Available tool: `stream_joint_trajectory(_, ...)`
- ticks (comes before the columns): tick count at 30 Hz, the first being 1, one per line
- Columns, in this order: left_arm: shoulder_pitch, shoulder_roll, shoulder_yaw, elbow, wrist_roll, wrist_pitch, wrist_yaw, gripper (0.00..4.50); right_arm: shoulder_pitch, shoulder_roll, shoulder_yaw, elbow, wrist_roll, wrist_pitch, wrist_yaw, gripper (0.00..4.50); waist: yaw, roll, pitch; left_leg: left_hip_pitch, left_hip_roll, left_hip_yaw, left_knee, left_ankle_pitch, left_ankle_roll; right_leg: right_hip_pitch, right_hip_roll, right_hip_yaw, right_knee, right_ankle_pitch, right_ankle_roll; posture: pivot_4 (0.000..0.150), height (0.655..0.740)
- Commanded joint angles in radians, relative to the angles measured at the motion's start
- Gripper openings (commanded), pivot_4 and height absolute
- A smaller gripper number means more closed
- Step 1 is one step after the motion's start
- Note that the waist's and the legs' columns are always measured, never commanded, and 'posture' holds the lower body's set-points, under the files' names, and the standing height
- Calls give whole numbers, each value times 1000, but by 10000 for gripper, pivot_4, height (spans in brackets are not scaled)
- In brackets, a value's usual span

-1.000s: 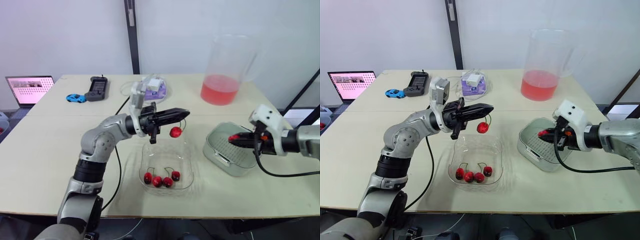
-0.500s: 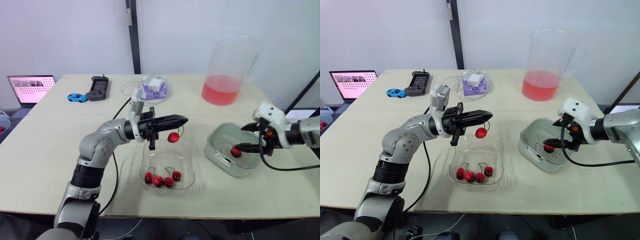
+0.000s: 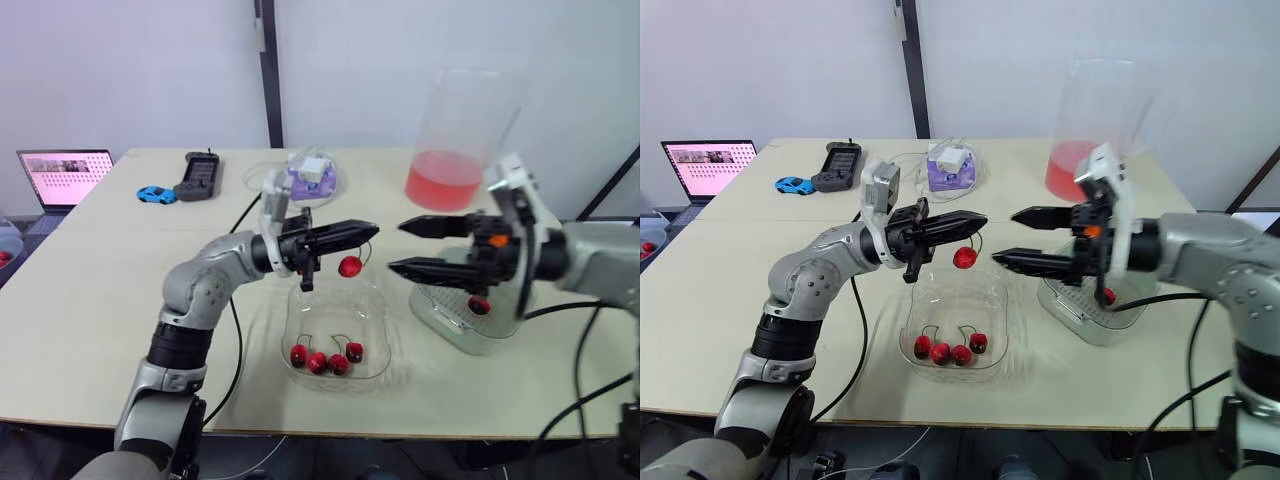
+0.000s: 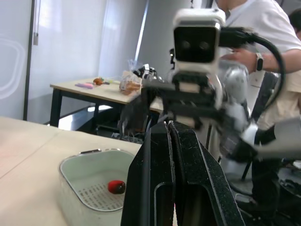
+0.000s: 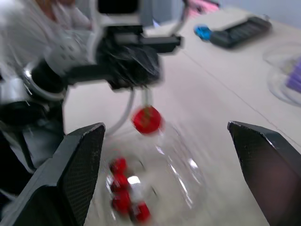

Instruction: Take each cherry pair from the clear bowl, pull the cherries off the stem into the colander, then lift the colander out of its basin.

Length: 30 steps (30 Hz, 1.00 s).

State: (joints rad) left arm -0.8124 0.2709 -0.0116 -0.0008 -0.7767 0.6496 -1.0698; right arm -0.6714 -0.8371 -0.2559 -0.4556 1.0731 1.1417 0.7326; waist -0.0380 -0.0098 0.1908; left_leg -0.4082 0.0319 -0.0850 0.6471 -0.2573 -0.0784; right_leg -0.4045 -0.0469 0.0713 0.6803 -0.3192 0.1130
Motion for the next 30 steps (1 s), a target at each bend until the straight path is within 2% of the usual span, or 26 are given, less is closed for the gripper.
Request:
stream_joint_trajectory(1,-28,-3,19,-11,-21,-3,-7,0,-2,43,18,-63,34,-13,-75,44778,1,0,0,0,0,0,0,0,0,0,0,0,0,0,0,1500,7332)
stream_joint_trajectory(7,-34,-1,21,-12,-28,4,-6,0,55,166,149,-60,-80,-109,-134,44778,-5,0,0,0,0,0,0,0,0,0,0,0,0,0,0,1500,7332)
stream_joint_trajectory(14,-33,0,19,-14,-33,4,2,0,78,248,188,-38,-127,-165,-160,44778,-5,0,0,0,0,0,0,0,0,0,0,0,1,0,0,1500,7332)
stream_joint_trajectory(17,-30,2,17,-17,-33,5,4,0,76,270,183,-36,-121,-170,-176,35383,-5,0,0,0,0,0,0,0,0,0,0,0,1,0,0,1500,7332)
stream_joint_trajectory(20,-28,2,15,-16,-32,4,3,0,77,272,176,-40,-116,-169,-183,21748,-5,0,0,0,0,-1,0,0,0,0,0,0,1,0,0,1500,7332)
stream_joint_trajectory(30,-29,0,12,-10,-26,-2,1,0,81,265,154,-44,-88,-156,-198,21748,-5,0,0,0,0,-1,0,0,0,0,0,0,1,0,0,1500,7332)
